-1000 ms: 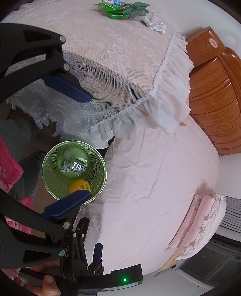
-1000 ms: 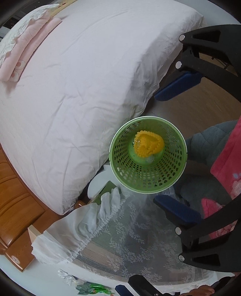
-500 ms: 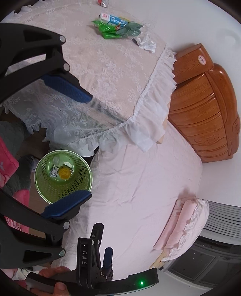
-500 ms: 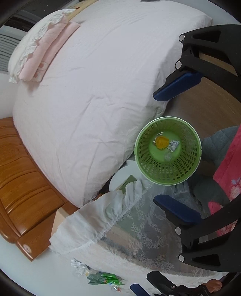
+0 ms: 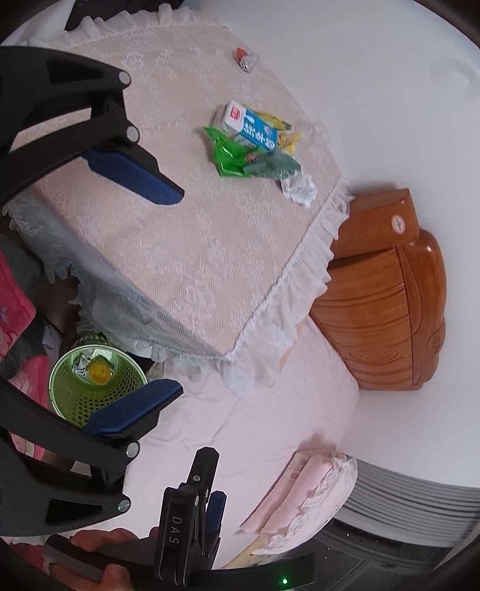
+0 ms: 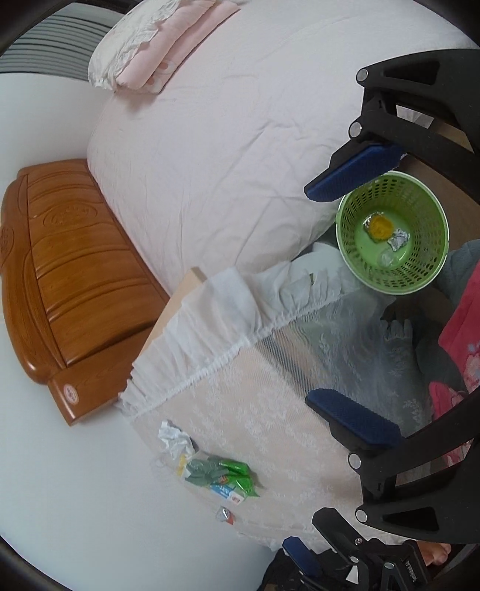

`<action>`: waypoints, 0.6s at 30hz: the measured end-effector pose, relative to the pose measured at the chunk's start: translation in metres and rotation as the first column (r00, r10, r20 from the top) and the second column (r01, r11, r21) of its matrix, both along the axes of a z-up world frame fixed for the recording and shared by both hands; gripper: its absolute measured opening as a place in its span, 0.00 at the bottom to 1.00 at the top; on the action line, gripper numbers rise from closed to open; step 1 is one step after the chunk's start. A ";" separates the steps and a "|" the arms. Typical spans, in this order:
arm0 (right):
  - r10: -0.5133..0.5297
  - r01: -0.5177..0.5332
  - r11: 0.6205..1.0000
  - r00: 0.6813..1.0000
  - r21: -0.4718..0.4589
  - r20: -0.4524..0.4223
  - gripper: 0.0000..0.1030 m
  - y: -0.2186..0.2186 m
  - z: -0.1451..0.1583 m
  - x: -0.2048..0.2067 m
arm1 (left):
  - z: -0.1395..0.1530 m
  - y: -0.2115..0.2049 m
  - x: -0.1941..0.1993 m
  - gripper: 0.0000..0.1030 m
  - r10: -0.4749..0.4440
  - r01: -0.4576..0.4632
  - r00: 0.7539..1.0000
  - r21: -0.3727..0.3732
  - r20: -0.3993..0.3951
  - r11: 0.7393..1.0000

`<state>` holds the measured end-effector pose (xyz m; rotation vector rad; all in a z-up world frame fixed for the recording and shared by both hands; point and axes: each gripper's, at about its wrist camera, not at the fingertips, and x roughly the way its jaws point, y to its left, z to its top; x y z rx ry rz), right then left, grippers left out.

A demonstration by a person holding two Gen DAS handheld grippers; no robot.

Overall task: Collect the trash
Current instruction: 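Move both tools back toward the table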

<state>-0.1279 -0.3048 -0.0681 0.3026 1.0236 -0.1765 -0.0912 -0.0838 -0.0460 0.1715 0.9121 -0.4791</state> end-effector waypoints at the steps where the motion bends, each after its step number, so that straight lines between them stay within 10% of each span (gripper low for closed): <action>1: 0.012 -0.012 1.000 1.000 0.004 0.000 0.98 0.008 0.002 0.006 | 0.000 0.008 0.003 0.89 0.019 -0.019 1.000 -0.004 0.000 1.000; 18: 0.158 -0.159 0.987 0.985 -0.024 -0.063 0.98 0.097 -0.004 0.064 | -0.033 0.109 0.073 0.89 0.206 -0.206 0.977 -0.002 -0.058 0.978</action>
